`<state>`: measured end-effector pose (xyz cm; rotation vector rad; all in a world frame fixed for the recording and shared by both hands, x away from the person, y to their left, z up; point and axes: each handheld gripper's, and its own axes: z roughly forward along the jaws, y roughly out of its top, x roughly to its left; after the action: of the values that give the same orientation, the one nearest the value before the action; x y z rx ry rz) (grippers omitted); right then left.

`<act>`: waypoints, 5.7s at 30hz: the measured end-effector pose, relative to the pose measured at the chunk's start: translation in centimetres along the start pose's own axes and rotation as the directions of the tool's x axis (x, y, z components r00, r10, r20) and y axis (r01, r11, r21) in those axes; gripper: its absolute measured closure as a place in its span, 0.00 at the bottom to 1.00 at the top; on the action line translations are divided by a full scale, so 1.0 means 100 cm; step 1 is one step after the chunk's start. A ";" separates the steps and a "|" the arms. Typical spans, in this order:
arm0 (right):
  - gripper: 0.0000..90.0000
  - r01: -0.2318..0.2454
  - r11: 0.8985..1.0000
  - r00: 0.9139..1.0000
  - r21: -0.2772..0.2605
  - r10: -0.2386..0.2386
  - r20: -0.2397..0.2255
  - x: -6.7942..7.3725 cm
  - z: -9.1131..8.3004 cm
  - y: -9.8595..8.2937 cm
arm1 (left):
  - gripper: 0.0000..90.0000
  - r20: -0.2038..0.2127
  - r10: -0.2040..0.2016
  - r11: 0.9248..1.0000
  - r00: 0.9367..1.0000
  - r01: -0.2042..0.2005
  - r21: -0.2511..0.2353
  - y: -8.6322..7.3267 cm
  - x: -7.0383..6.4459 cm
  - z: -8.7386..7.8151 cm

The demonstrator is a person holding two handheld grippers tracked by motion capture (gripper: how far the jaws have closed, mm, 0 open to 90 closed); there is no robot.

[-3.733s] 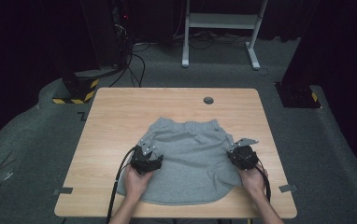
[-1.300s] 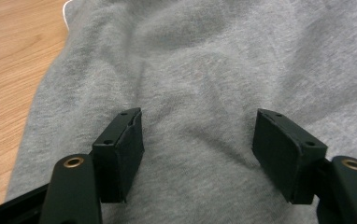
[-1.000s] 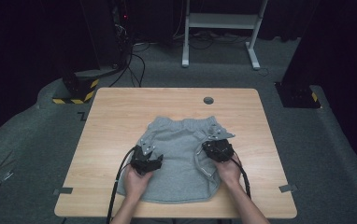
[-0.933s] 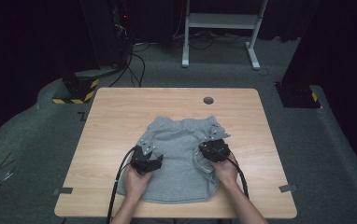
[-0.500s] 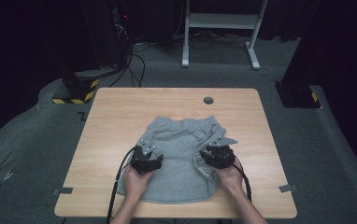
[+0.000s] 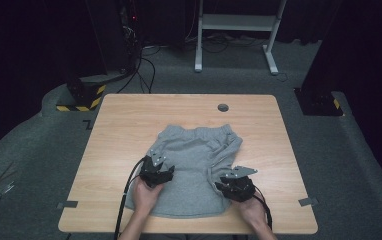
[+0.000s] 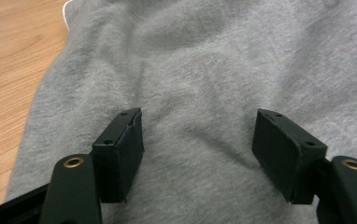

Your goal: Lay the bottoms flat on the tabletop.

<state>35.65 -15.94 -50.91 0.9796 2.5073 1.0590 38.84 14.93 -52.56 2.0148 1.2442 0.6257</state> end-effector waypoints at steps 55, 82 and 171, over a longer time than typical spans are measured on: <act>0.70 -0.197 0.977 0.939 -0.077 0.211 0.270 -0.082 -0.059 -0.016 | 0.37 -0.002 0.000 1.000 1.000 0.000 -0.001 0.000 0.000 0.000; 0.94 -0.037 0.997 0.990 0.066 0.028 0.139 -0.049 -0.018 0.000 | 0.37 -0.001 0.000 1.000 1.000 0.000 -0.001 0.000 0.000 0.000; 0.73 0.028 1.000 0.996 0.005 -0.028 0.083 -0.029 0.015 0.029 | 0.48 -0.012 0.005 1.000 1.000 -0.005 0.005 0.051 0.023 0.007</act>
<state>39.92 -15.51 -50.01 0.9659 2.4498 0.9855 43.22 15.18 -49.08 2.0220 1.2494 0.6386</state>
